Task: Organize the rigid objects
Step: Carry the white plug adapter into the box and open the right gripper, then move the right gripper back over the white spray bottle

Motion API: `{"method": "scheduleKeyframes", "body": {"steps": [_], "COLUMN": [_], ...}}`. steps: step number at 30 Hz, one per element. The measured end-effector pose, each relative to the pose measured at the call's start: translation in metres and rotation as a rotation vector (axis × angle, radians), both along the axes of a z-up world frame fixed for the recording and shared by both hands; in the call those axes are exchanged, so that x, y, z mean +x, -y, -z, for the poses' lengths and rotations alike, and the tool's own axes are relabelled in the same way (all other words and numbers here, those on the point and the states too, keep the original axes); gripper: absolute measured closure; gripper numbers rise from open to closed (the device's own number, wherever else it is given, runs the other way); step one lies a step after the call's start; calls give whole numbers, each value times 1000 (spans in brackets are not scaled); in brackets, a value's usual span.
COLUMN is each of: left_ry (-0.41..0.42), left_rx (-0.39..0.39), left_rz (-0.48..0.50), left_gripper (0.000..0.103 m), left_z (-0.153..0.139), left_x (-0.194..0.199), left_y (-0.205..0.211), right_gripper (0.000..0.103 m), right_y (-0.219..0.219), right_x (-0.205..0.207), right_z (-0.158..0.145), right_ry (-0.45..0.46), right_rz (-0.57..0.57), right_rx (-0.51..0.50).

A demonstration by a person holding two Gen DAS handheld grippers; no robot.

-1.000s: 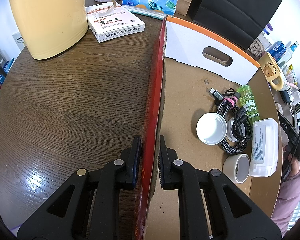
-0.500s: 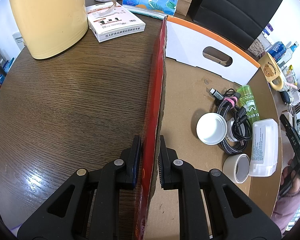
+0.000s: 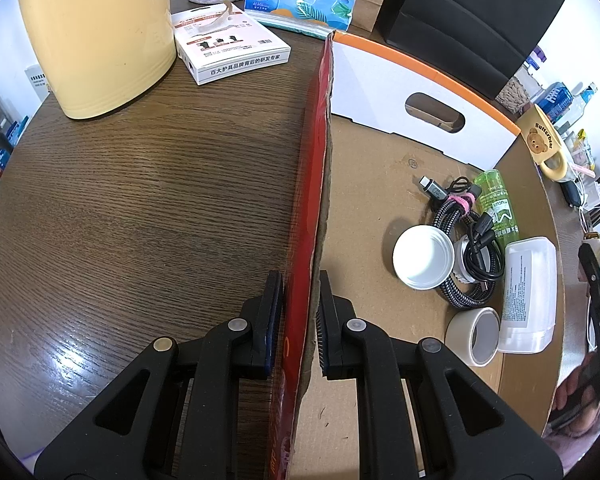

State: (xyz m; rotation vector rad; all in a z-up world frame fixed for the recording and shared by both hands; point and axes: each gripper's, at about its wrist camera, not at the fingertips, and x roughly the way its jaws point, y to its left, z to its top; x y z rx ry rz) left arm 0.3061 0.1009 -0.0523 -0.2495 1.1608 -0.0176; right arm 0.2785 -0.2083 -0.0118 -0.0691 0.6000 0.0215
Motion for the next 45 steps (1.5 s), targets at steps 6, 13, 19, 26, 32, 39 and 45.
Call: {"method": "scheduleKeyframes", "body": {"steps": [6, 13, 19, 26, 32, 39, 45], "left_ry": [0, 0, 1, 0, 0, -1, -1], "left_rx": [1, 0, 2, -1, 0, -1, -2], "left_rz": [0, 0, -1, 0, 0, 1, 0], "left_gripper": [92, 92, 92, 92, 92, 92, 92], "left_z": [0, 0, 0, 1, 2, 2, 2], "left_x": [0, 0, 0, -1, 0, 1, 1], "left_y": [0, 1, 0, 0, 1, 0, 1], "right_gripper": [60, 59, 59, 59, 39, 11, 11], "right_y": [-28, -71, -108, -125, -120, -113, -116], "right_x": [-10, -5, 13, 35, 37, 31, 30], "right_z": [-15, -32, -38, -26, -21, -28, -29], "right_ry": [41, 47, 27, -37, -52, -27, -19], "right_rz": [-88, -233, -309, -315, -292, -292, -298], "right_rx": [-6, -29, -55, -116, -119, -79, -86]}}
